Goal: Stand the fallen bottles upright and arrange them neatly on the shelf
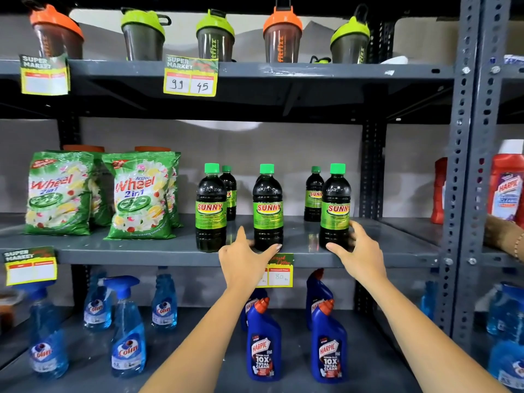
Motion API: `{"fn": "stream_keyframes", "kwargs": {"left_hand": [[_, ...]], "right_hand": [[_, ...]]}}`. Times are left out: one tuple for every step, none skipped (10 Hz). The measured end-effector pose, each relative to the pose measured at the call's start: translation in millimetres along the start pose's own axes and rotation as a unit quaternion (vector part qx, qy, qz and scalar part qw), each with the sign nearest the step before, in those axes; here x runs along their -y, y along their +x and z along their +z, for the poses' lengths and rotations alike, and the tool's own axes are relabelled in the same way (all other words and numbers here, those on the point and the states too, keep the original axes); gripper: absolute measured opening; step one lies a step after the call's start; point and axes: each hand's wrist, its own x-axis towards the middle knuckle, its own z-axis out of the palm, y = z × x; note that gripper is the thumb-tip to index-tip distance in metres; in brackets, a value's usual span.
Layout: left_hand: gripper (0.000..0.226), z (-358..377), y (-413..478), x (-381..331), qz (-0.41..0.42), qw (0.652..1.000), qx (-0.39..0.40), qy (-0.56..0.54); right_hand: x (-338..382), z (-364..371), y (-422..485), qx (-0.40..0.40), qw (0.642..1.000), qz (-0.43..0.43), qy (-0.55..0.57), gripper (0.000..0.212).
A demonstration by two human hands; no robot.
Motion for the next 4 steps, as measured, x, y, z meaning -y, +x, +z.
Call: {"fn": "stream_keyframes", "kwargs": {"left_hand": [[0.108, -0.6, 0.5, 1.0, -0.008, 1.0, 0.007, 0.0], [0.102, -1.7, -0.7, 0.2, 0.004, 1.0, 0.003, 0.009], [0.095, -3.6, -1.2, -1.3, 0.025, 1.0, -0.008, 0.017], [0.092, -2.1, -3.2, -4.5, 0.049, 0.996, 0.004, 0.074]], "right_hand": [[2.0, -1.7, -0.6, 0.001, 1.0, -0.001, 0.007, 0.065], [-1.3, -0.3, 0.2, 0.004, 1.0, -0.001, 0.013, 0.069], [-2.4, -0.6, -1.6, 0.008, 1.0, -0.002, 0.019, 0.074], [1.7, -4.2, -4.6, 0.01, 1.0, -0.007, -0.002, 0.087]]}}
